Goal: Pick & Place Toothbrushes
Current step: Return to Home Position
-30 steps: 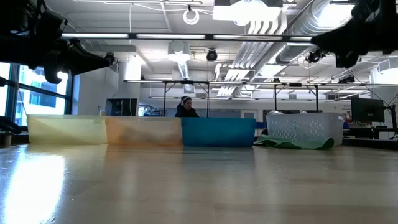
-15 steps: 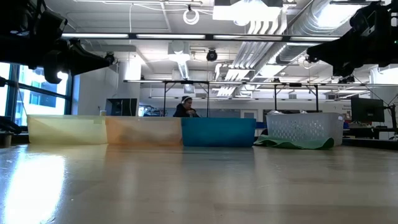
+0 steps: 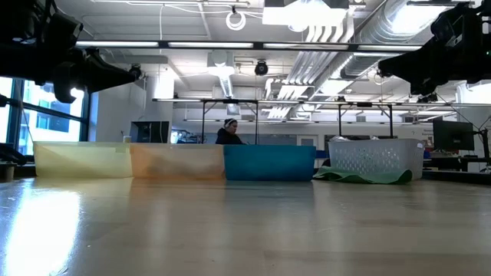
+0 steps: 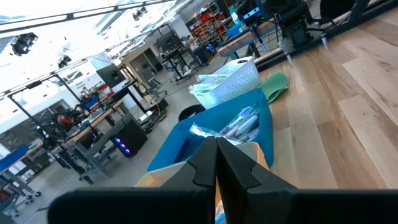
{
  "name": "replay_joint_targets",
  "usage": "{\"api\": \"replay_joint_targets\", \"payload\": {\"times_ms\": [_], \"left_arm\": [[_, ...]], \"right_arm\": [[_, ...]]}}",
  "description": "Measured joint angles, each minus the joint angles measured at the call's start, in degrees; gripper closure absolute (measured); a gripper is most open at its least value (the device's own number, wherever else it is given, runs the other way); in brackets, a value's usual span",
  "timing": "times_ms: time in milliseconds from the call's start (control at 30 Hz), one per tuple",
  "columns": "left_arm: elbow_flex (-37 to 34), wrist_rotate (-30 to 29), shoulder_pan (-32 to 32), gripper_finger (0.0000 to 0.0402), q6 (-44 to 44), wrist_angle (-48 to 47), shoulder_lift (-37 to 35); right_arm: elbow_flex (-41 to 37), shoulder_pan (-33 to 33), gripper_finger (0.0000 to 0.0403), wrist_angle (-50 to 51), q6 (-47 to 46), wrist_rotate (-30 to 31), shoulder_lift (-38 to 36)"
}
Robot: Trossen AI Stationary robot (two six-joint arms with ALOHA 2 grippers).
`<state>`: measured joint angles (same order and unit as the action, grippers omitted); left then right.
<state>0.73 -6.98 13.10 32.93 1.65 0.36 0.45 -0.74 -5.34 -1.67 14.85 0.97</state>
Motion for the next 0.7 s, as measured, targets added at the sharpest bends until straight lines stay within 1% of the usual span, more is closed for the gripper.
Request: {"api": "replay_joint_targets", "payload": {"times_ms": [467, 600, 700], "left_arm": [[0.0, 0.0, 0.0, 0.0401, -0.1, 0.0, 0.0], [0.0, 1.7, 0.0, 0.0401, -4.5, 1.7, 0.0], [0.0, 1.7, 0.0, 0.0401, -4.5, 0.9, -0.1]], "right_arm": [[0.0, 0.0, 0.0401, 0.0, 0.0, 0.0, 0.0], [0.0, 0.0, 0.0401, 0.0, 0.0, 0.0, 0.0], [-0.1, 0.0, 0.0401, 0.0, 0.0, 0.0, 0.0]]}}
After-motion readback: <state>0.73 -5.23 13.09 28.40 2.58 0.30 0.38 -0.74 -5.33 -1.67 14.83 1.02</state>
